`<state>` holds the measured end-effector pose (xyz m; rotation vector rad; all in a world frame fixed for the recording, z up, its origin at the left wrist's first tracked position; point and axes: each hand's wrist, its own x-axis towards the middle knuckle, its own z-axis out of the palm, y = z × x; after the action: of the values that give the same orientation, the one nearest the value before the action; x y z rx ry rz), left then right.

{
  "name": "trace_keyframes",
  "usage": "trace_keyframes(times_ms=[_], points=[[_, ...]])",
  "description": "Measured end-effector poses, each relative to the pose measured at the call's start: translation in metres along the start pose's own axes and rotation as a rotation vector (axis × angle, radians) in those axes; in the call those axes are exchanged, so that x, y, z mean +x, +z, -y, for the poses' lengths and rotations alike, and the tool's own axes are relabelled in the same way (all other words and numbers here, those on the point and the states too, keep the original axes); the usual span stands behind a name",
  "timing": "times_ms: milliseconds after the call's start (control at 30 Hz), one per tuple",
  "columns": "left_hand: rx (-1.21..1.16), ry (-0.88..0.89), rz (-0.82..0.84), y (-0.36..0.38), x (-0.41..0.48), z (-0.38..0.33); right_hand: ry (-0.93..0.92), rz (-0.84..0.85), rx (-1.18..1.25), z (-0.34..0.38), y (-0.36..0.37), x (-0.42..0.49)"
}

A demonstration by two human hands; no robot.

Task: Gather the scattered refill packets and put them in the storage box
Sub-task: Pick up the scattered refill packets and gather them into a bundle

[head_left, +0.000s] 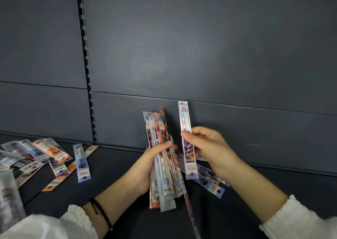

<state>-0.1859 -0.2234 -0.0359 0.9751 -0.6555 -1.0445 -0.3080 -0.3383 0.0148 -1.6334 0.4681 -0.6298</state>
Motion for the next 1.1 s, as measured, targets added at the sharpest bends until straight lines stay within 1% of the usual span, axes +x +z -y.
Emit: trace_keyframes(times_ms=[100,167,267,367,500,600,633,700,833,933,1033,1100], points=[[-0.023,-0.038,-0.061,-0.003,0.001,0.000,0.083,-0.072,0.105,0.002,-0.008,0.003],[-0.066,-0.040,-0.060,-0.004,0.001,0.000,0.129,-0.109,0.157,0.003,-0.013,0.004],[-0.106,-0.025,-0.078,-0.003,0.001,-0.001,0.204,-0.080,0.312,0.002,-0.013,0.005],[-0.044,-0.004,-0.076,-0.003,0.001,0.001,0.242,-0.034,0.481,0.003,-0.008,0.005],[-0.001,0.053,-0.099,-0.001,0.000,0.001,0.250,-0.032,0.639,0.001,0.000,0.000],[0.049,0.062,-0.116,0.001,0.000,0.002,0.237,-0.045,0.714,-0.003,0.006,-0.003],[0.059,0.070,-0.123,0.001,0.000,0.002,0.231,-0.052,0.719,-0.005,0.008,-0.003],[0.048,0.100,-0.147,0.002,-0.002,0.000,0.212,-0.071,0.651,-0.007,0.012,-0.005],[-0.066,0.140,-0.214,0.002,0.000,-0.004,0.253,-0.092,0.529,-0.010,0.020,-0.009],[-0.121,0.131,-0.229,-0.001,-0.001,-0.009,0.274,-0.026,0.501,-0.012,0.027,-0.013],[-0.138,0.128,-0.207,-0.006,-0.002,-0.015,0.249,0.097,0.415,-0.014,0.032,-0.017],[-0.133,0.133,-0.248,-0.008,-0.002,-0.018,0.247,0.135,0.360,-0.014,0.034,-0.018]])
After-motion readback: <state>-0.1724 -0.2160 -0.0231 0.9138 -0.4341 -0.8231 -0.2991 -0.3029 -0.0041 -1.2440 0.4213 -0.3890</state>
